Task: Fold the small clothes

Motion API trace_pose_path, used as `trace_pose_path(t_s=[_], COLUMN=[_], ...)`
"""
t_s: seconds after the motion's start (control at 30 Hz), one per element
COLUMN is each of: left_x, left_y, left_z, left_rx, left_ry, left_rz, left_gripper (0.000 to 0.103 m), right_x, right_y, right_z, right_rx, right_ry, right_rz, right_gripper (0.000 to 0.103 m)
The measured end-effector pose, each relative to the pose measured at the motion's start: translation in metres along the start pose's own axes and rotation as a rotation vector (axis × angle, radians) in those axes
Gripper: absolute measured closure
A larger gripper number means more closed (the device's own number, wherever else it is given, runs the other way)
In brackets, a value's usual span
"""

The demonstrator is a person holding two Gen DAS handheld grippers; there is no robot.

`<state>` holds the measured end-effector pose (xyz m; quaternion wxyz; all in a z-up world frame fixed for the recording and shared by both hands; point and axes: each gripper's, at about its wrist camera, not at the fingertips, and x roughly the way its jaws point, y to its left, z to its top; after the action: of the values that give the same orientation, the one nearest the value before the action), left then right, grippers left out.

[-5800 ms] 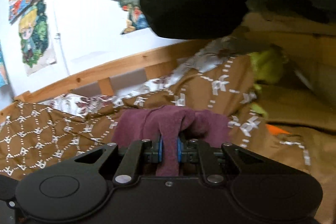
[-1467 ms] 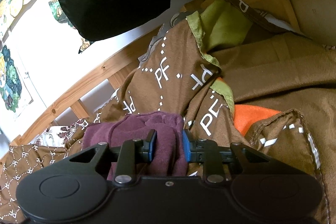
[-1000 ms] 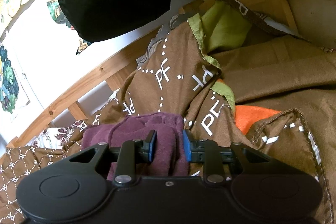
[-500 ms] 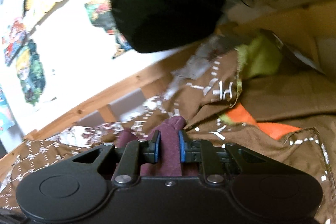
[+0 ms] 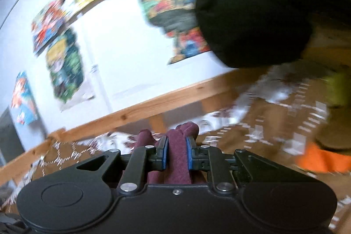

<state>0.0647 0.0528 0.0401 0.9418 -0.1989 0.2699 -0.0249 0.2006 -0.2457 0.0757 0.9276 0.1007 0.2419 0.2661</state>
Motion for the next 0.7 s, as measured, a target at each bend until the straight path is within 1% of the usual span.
trace_pose_path(t_s=[0.1, 0.2, 0.3, 0.37, 0.43, 0.5, 0.6, 0.7], left_x=[-0.005, -0.005, -0.002, 0.002, 0.009, 0.014, 0.021, 0.024], left_y=[0.025, 0.052, 0.078, 0.092, 0.105, 0.11, 0.11, 0.108], left_z=[0.005, 0.009, 0.008, 0.006, 0.002, -0.001, -0.003, -0.002], left_rx=[-0.038, -0.096, -0.154, -0.207, -0.257, -0.279, -0.273, -0.266], left_ry=[-0.04, -0.058, -0.053, -0.036, -0.016, -0.003, 0.013, 0.029], left_rz=[0.084, 0.158, 0.215, 0.226, 0.224, 0.236, 0.246, 0.25], left_gripper=[0.056, 0.056, 0.056, 0.056, 0.056, 0.055, 0.052, 0.048], right_x=[0.037, 0.076, 0.115, 0.141, 0.161, 0.177, 0.193, 0.201], right_y=[0.032, 0.059, 0.08, 0.091, 0.098, 0.099, 0.084, 0.064], right_z=[0.002, 0.001, -0.006, -0.012, -0.019, -0.025, -0.034, -0.041], right_rx=[-0.047, -0.069, -0.079, -0.091, -0.098, -0.082, 0.025, 0.114], right_ry=[0.016, 0.038, 0.08, 0.115, 0.145, 0.177, 0.216, 0.229], right_rz=[0.071, 0.123, 0.165, 0.175, 0.177, 0.168, 0.118, 0.06], right_gripper=[0.085, 0.085, 0.086, 0.086, 0.086, 0.086, 0.086, 0.088])
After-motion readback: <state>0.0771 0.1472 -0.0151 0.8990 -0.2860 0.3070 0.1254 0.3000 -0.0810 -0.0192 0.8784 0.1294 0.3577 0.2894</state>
